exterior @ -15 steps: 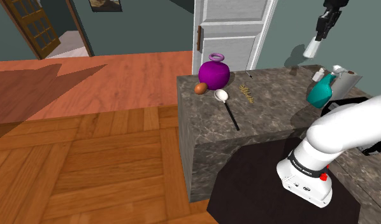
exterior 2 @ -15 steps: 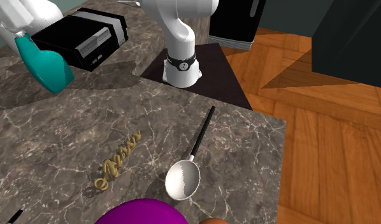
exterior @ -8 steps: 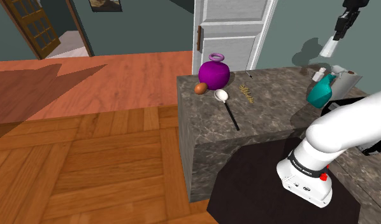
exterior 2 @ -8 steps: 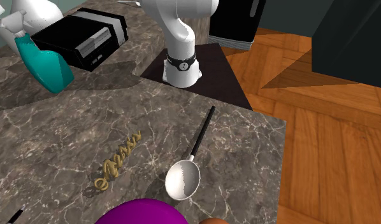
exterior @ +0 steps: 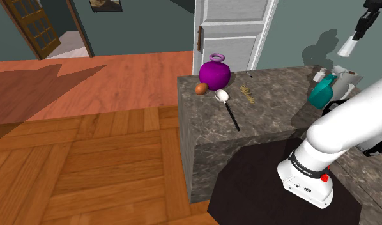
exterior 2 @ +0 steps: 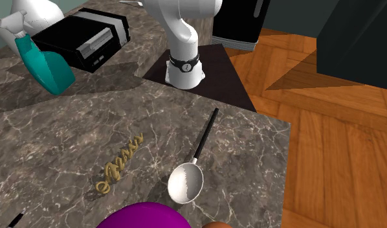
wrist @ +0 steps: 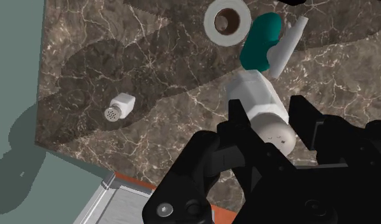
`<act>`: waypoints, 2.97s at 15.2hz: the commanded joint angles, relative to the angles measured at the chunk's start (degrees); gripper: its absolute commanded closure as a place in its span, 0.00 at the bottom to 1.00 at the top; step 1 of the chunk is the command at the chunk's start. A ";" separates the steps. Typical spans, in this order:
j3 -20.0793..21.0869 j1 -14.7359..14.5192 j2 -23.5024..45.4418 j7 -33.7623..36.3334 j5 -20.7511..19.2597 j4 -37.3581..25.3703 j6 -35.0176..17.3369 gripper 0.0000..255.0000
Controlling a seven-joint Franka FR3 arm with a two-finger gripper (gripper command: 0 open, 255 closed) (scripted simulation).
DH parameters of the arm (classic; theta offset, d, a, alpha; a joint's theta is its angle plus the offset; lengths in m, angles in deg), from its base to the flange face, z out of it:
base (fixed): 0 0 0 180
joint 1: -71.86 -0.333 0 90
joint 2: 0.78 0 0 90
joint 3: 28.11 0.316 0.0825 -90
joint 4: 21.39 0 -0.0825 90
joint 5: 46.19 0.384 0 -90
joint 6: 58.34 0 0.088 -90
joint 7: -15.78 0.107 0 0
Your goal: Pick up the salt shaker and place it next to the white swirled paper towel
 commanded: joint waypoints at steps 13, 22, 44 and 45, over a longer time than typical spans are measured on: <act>-0.66 0.98 -2.24 1.78 -1.93 11.20 -9.52 1.00; -1.67 1.36 -2.44 2.91 -2.70 18.12 -16.26 1.00; -7.02 0.61 3.70 2.29 -0.61 31.06 -34.15 1.00; -7.33 0.50 4.25 2.08 -0.28 31.53 -35.02 1.00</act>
